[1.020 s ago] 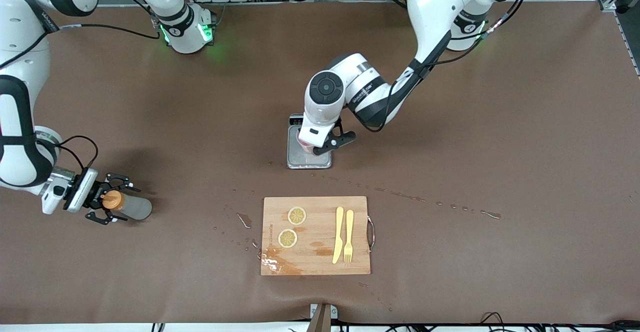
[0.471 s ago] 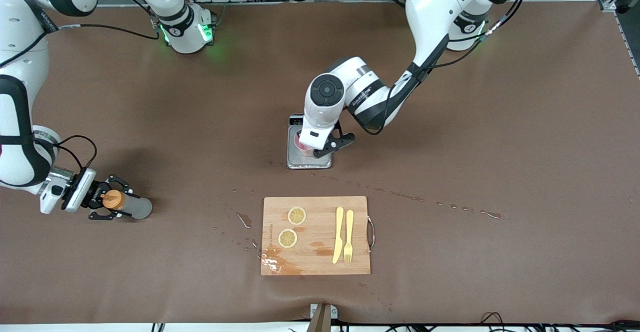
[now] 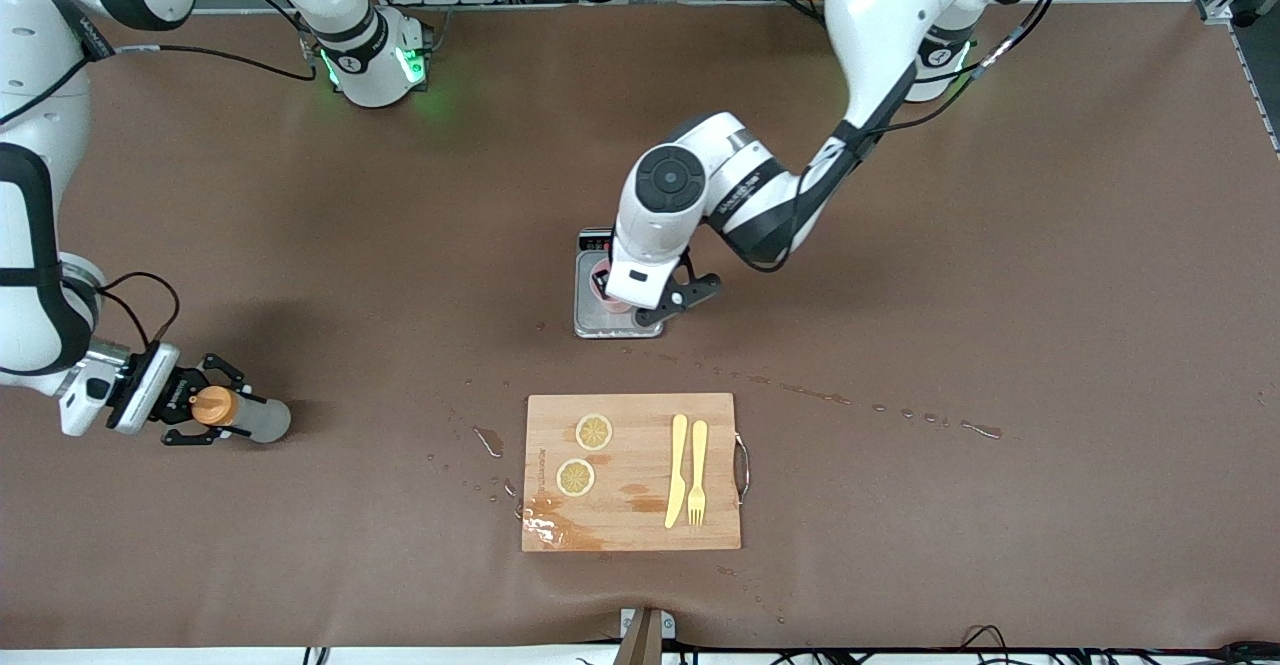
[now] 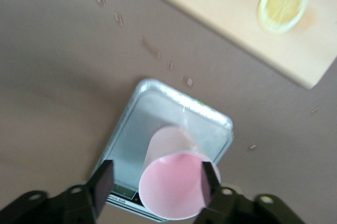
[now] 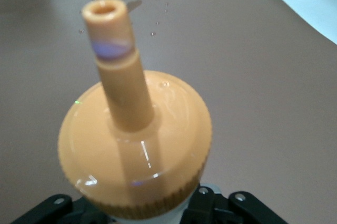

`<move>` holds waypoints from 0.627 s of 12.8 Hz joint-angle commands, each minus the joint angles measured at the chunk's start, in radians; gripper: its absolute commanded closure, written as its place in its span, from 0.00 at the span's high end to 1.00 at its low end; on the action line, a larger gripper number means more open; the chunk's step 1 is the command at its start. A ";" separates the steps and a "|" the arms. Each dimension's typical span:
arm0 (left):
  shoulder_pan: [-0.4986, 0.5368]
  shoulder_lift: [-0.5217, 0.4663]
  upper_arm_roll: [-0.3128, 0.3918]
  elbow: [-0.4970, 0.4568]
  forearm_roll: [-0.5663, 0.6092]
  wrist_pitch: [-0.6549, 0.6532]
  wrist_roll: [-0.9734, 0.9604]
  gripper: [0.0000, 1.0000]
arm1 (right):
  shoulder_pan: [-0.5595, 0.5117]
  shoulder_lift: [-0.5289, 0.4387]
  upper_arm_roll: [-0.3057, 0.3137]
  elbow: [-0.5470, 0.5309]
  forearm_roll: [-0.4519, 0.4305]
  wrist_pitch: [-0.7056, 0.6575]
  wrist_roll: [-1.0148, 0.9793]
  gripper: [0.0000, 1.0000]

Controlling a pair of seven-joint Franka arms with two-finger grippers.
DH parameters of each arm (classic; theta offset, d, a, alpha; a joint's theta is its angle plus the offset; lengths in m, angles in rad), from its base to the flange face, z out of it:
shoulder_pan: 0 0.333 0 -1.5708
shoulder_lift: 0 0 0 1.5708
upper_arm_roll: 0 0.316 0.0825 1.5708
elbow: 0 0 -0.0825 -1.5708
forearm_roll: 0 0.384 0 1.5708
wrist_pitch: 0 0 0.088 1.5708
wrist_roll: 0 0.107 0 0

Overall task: Add sauce to pink cup with both arms
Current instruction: 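Open the left gripper and raise it away from the cup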

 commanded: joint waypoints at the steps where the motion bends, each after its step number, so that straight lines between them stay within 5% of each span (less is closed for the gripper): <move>1: 0.077 -0.146 -0.003 -0.019 0.018 -0.059 -0.003 1.00 | 0.037 -0.082 -0.002 0.050 -0.177 -0.013 0.134 0.00; 5: 0.238 -0.315 -0.009 -0.021 0.012 -0.228 0.086 1.00 | 0.127 -0.186 -0.007 0.067 -0.319 -0.113 0.186 0.00; 8: 0.416 -0.427 -0.009 -0.021 -0.073 -0.374 0.323 1.00 | 0.277 -0.225 -0.004 0.131 -0.536 -0.147 0.327 0.00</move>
